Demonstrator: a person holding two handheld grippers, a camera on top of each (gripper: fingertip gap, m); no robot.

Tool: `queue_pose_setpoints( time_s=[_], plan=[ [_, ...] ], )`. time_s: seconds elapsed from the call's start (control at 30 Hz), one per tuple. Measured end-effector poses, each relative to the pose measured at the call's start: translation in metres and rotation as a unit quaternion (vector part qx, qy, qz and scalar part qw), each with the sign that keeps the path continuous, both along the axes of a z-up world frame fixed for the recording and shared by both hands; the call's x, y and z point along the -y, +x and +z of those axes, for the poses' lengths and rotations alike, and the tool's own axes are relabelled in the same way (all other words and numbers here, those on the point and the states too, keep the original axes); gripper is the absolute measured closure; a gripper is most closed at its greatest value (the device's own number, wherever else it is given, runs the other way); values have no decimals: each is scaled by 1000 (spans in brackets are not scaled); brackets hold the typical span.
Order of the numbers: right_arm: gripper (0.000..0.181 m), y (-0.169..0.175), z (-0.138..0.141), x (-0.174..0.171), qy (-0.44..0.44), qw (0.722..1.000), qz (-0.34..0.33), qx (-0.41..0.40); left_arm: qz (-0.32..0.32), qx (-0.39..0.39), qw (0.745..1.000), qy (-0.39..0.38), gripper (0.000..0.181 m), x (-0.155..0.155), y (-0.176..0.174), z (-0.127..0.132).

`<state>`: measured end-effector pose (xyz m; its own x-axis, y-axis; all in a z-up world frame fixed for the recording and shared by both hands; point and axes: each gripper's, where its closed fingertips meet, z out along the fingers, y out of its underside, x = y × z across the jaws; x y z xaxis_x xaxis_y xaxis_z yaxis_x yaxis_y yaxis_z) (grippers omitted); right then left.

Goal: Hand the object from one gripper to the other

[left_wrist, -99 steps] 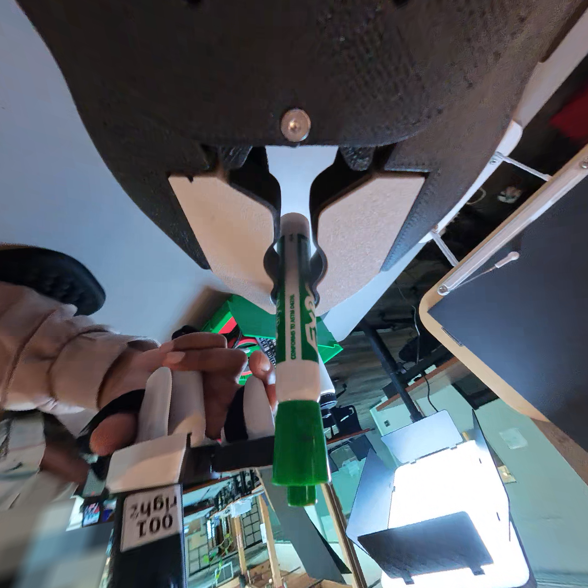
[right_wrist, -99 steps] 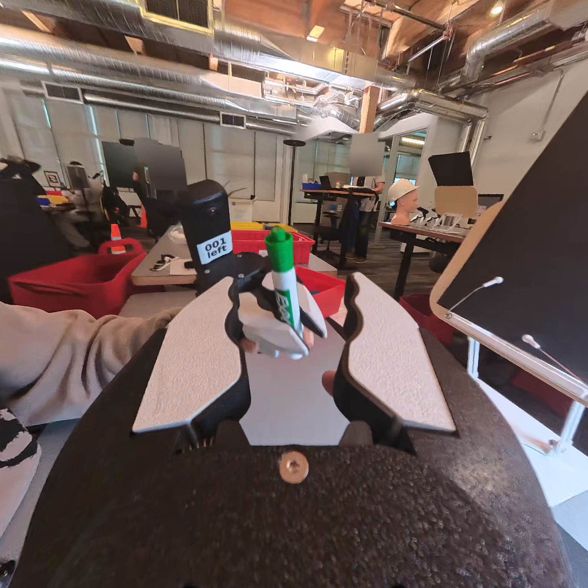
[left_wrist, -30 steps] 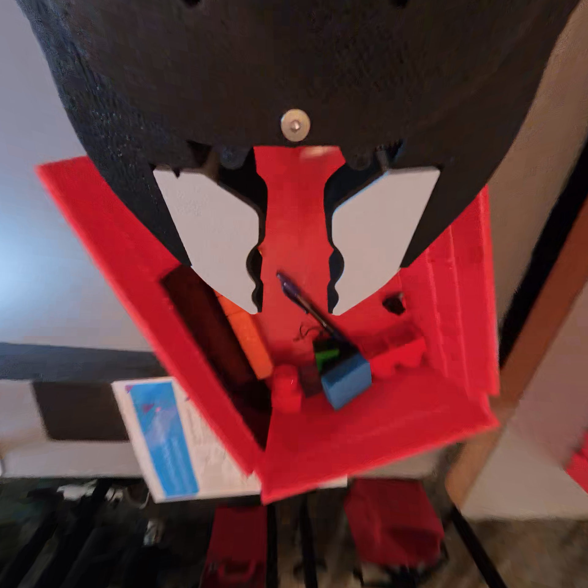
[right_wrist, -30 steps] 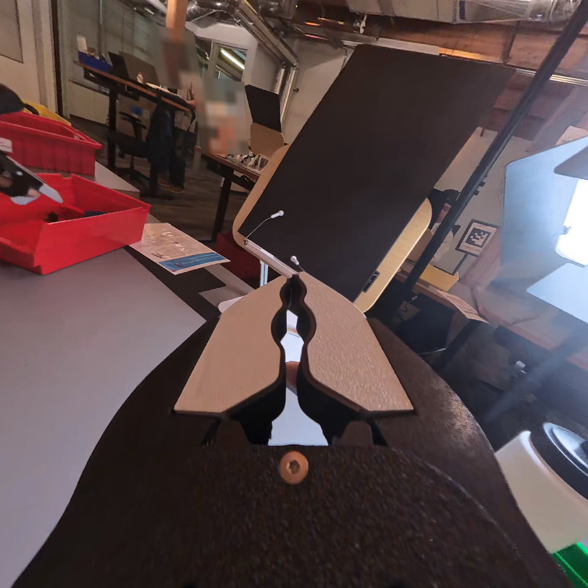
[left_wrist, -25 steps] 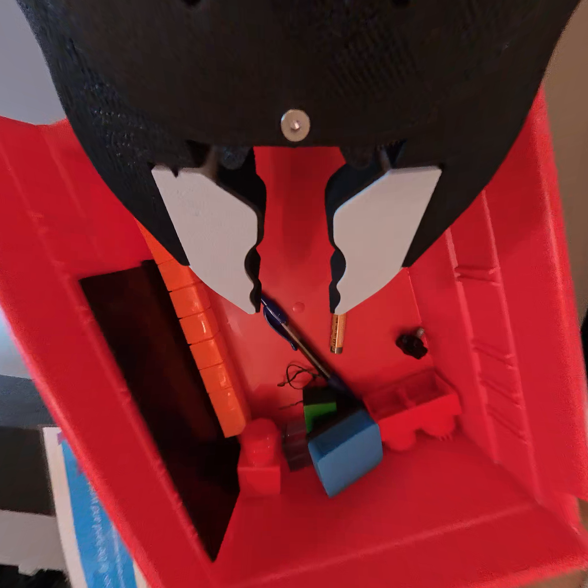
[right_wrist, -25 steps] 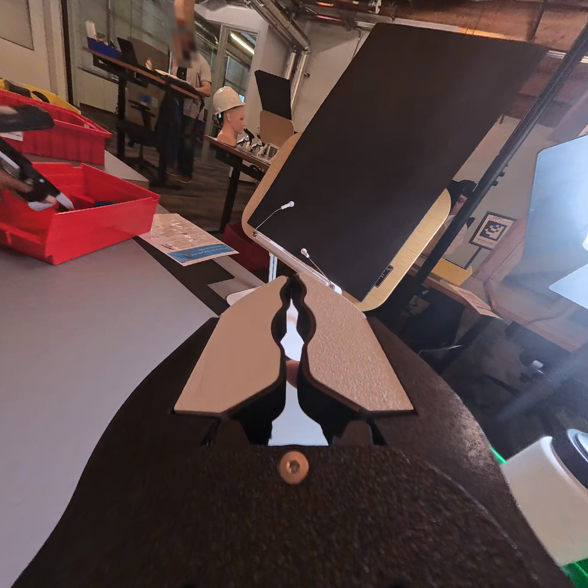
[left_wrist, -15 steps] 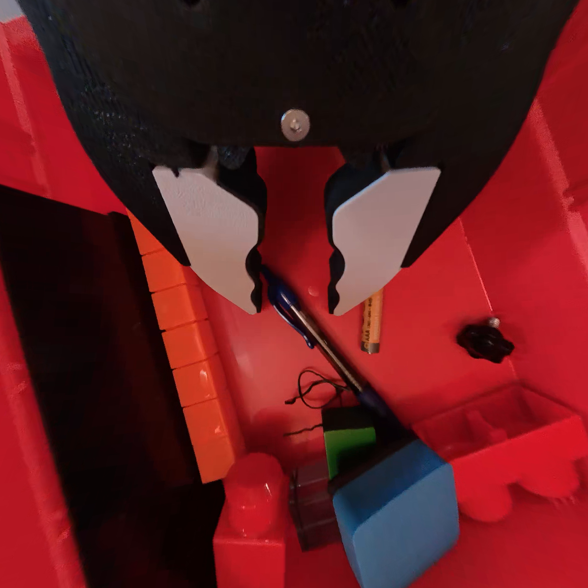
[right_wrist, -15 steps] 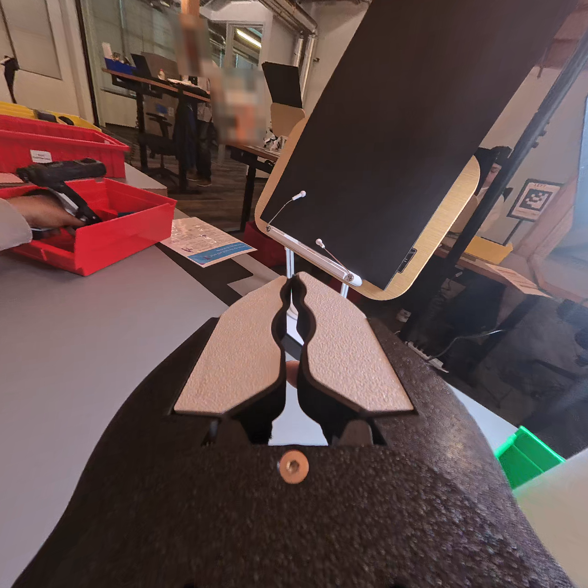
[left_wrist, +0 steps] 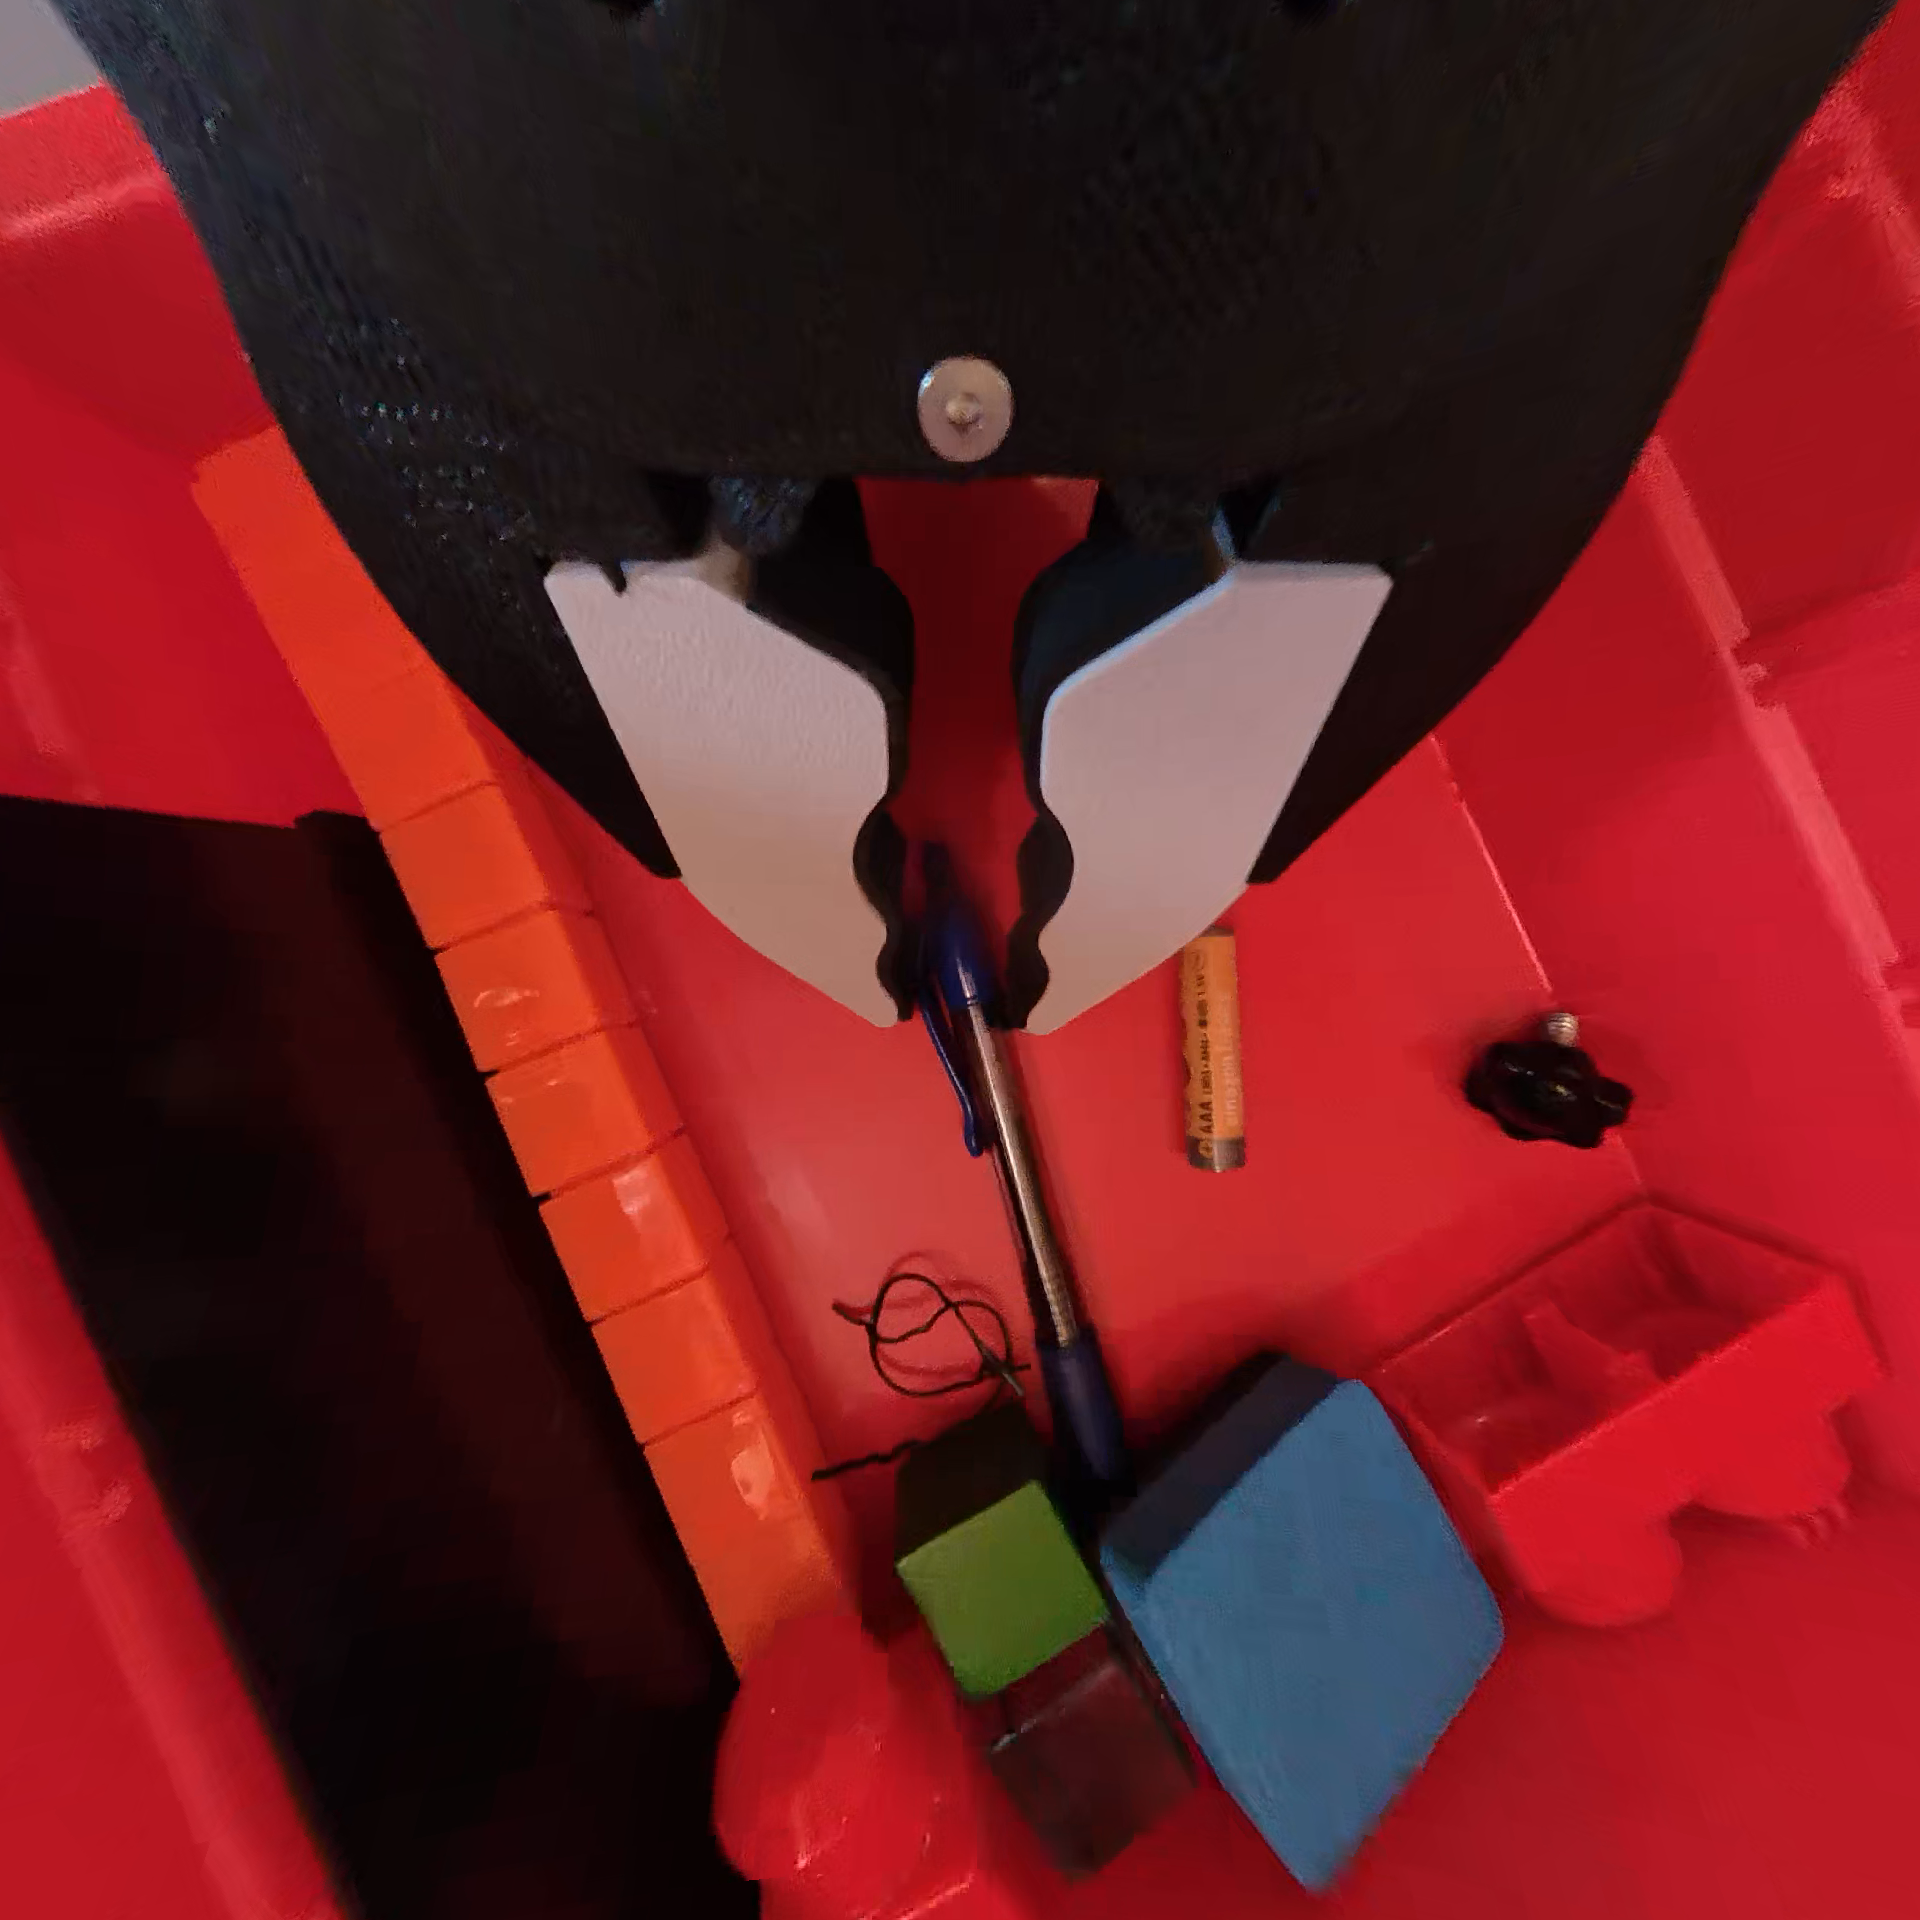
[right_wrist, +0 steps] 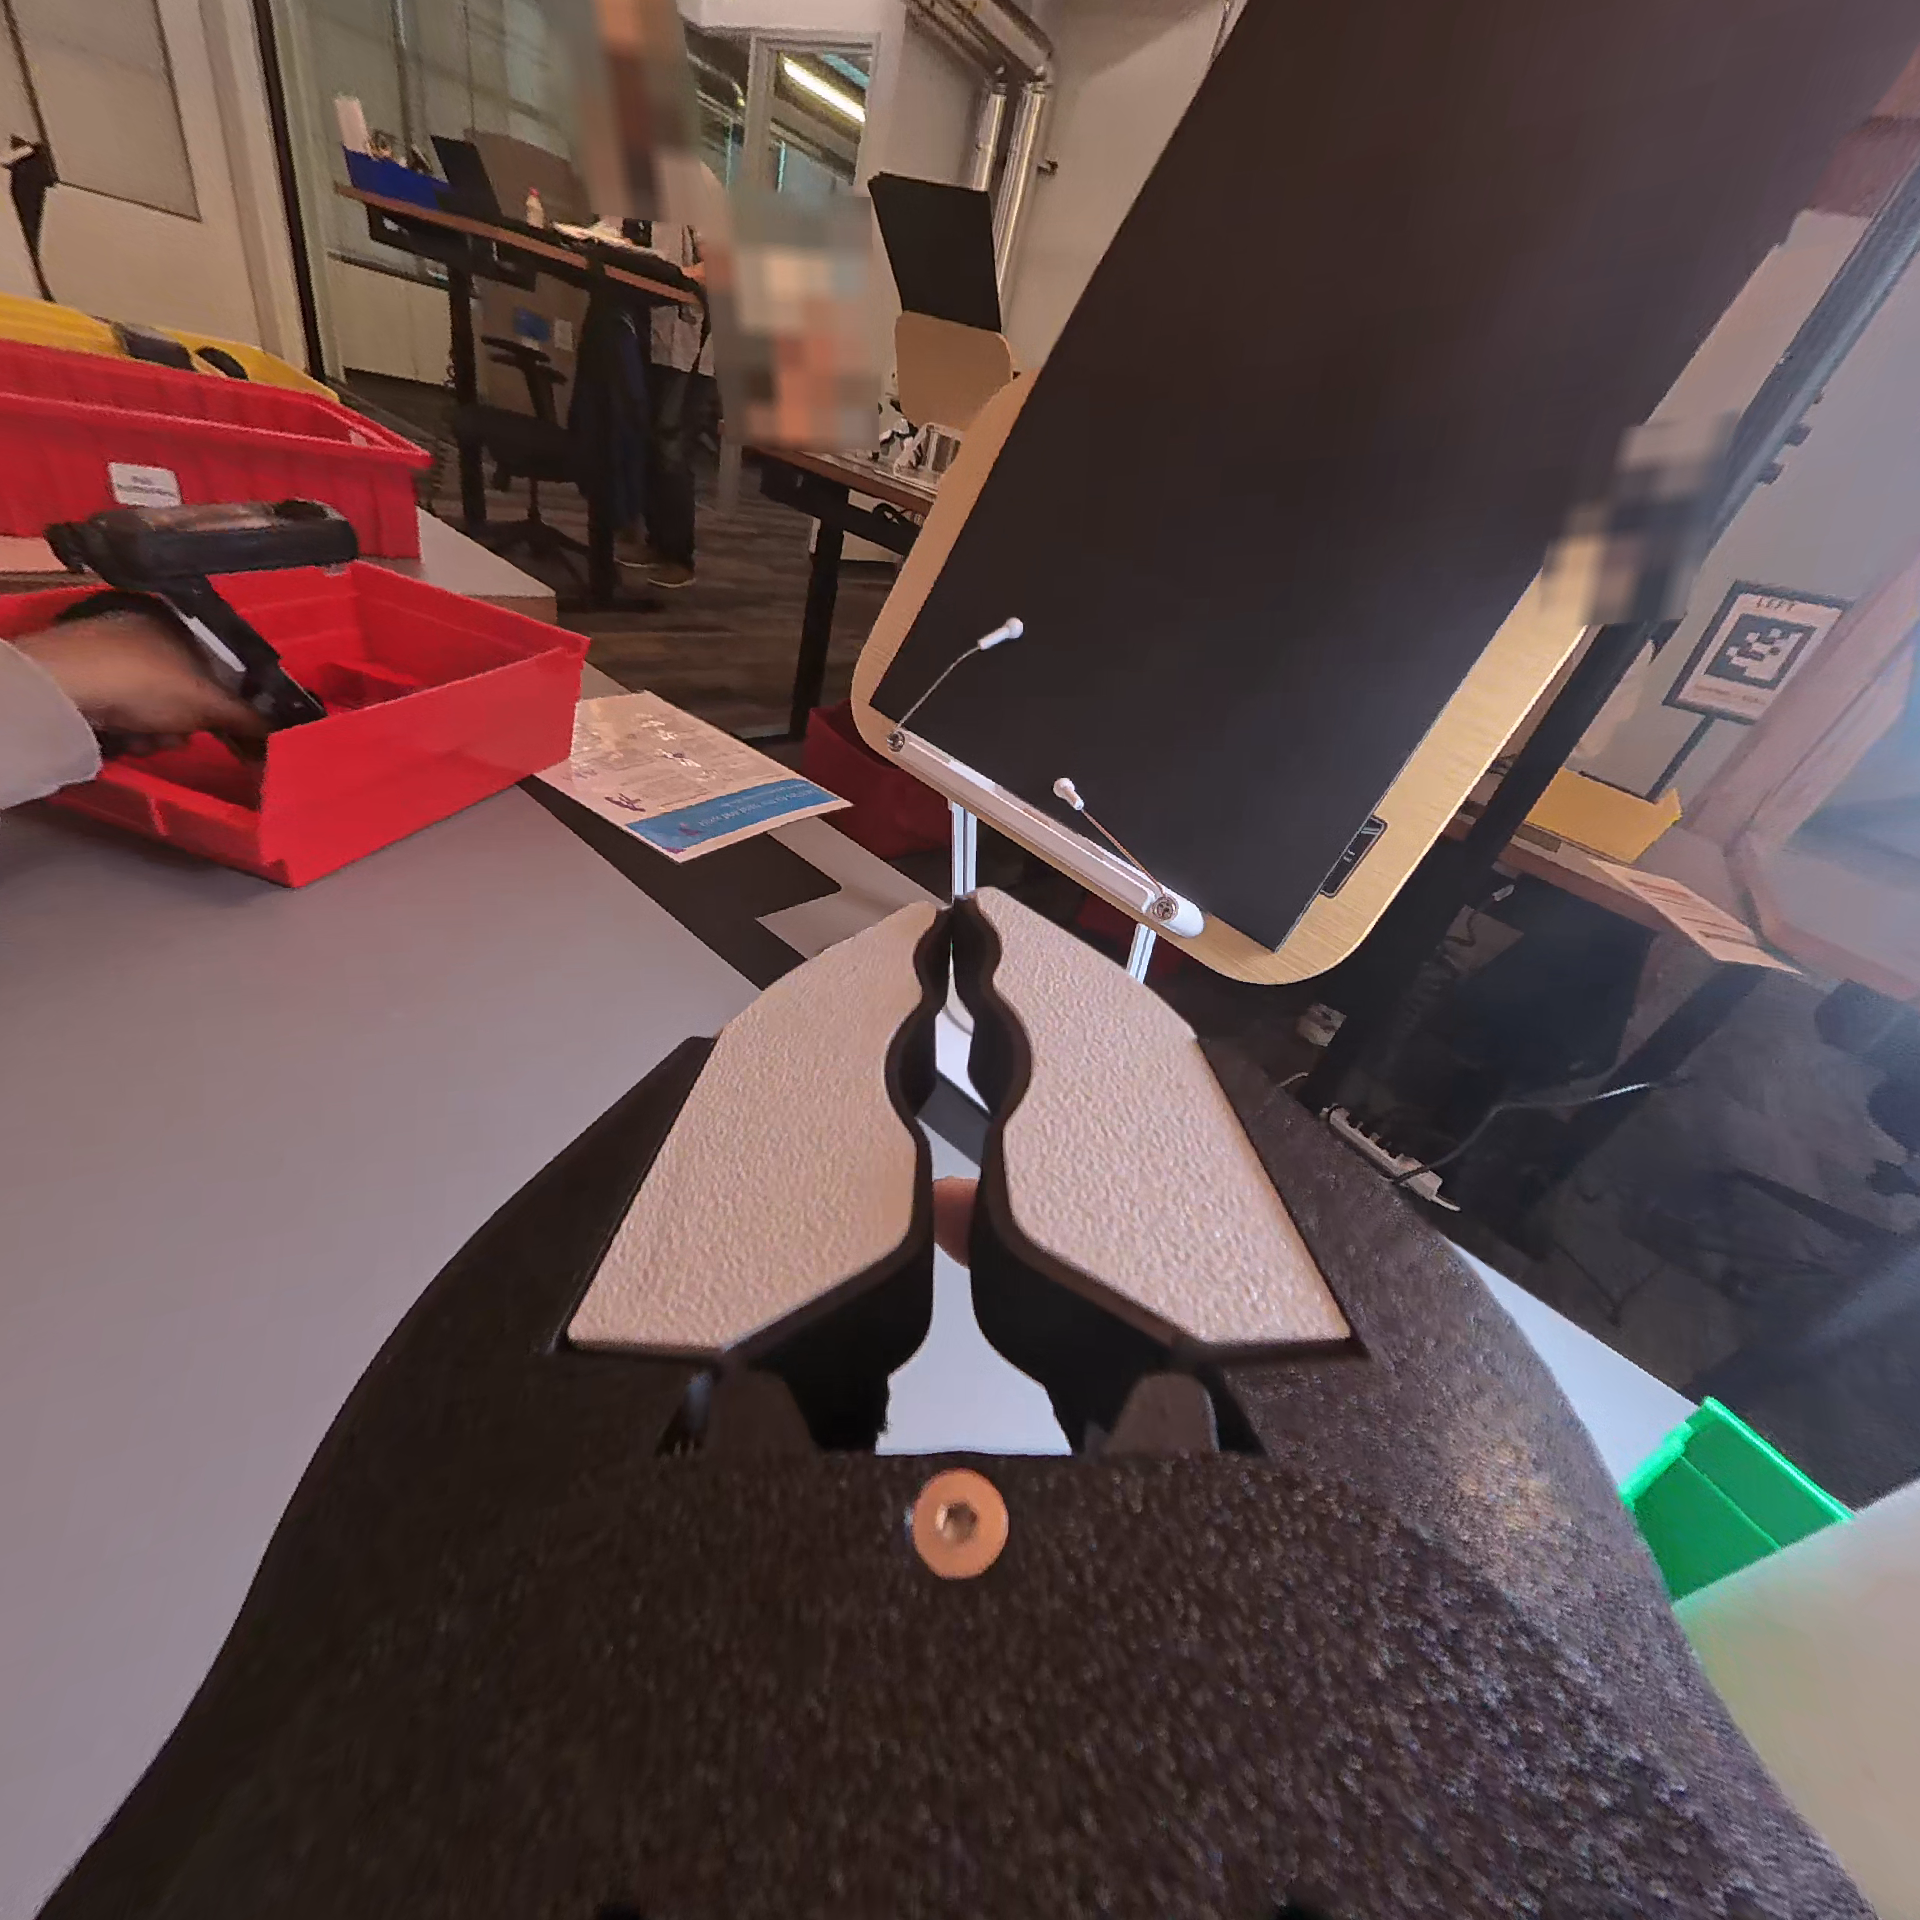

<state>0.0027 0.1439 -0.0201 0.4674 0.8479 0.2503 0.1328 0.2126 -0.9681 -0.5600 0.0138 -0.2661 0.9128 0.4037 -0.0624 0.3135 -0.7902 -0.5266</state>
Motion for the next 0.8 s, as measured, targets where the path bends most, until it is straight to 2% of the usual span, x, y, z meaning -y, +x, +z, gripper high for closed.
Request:
queue_pose_setpoints(
  time_s=[0.13,0.23,0.4,0.5,0.6,0.7,0.8],
  plan=[
    [181,4,7,3,1,1000,4,-12,1,-12,999,38,163,3,-1,19],
    [181,4,10,5,-2,1000,10,-21,0,-42,995,95,166,3,-1,58],
    [181,1,16,15,6,999,20,-25,-17,-107,974,198,170,4,15,141],
    [181,-1,18,20,16,999,23,-21,-30,-125,964,233,170,5,27,168],
    [181,-3,19,23,22,999,26,-20,-51,-108,951,285,170,2,41,188],
    [181,-4,21,26,21,999,32,-23,-102,-51,917,381,170,-1,69,222],
    [181,-11,23,36,11,997,60,-40,-194,45,843,501,170,5,120,274]
  ],
)
